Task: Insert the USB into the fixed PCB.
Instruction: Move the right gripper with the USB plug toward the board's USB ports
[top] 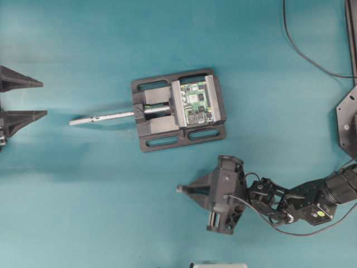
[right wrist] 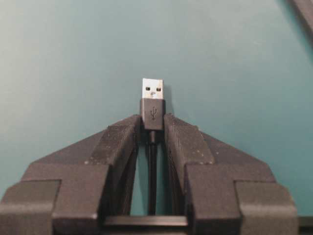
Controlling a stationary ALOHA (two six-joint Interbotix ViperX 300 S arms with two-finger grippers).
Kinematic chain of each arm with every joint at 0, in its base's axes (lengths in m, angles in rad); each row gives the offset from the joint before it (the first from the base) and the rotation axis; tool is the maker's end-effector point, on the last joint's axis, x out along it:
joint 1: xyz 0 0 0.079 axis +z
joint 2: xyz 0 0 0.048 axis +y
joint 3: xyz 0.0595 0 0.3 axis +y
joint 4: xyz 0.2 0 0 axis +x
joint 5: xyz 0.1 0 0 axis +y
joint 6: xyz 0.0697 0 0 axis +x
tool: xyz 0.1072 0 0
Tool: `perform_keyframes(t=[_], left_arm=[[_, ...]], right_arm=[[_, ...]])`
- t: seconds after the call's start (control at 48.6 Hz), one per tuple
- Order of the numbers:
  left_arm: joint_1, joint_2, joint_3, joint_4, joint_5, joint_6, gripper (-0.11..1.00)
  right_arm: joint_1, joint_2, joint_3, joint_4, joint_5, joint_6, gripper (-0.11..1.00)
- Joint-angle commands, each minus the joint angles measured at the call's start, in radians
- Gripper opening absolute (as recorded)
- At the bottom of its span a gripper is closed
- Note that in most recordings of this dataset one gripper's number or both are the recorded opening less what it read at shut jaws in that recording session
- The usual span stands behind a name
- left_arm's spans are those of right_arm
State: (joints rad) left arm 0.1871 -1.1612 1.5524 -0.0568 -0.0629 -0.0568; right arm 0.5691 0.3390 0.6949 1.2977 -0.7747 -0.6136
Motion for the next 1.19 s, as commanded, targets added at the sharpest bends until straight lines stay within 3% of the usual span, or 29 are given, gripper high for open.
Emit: perform_keyframes(t=[0.0,0.165,0.329,0.679,0.947,1.173], left_arm=[[0.002,0.015,-0.012,0.003,-0.009,-0.011,0.98],[0.002,0.015,-0.012,0.003,-0.009,-0.011,0.98],[0.002,0.015,-0.012,0.003,-0.009,-0.011,0.98],[0.002,0.015,-0.012,0.003,-0.009,-0.011,0.98],[0.002,0.015,-0.012,0.003,-0.009,-0.011,0.98],[0.002,0.015,-0.012,0.003,-0.009,-0.011,0.98]], right_arm=[[0.012,-0.032,-0.035,0.094,-0.038,-0.061,0.21],[0.034,-0.032,-0.054,0.288,-0.15,-0.179,0.21],[0.067,-0.032,-0.072,0.416,-0.296,-0.196,0.21],[0.087,0.011,-0.153,0.558,-0.44,-0.204,0.21],[0.087,0.057,-0.209,0.673,-0.626,-0.195,0.21],[0.087,0.106,-0.249,0.706,-0.739,-0.187,0.21]])
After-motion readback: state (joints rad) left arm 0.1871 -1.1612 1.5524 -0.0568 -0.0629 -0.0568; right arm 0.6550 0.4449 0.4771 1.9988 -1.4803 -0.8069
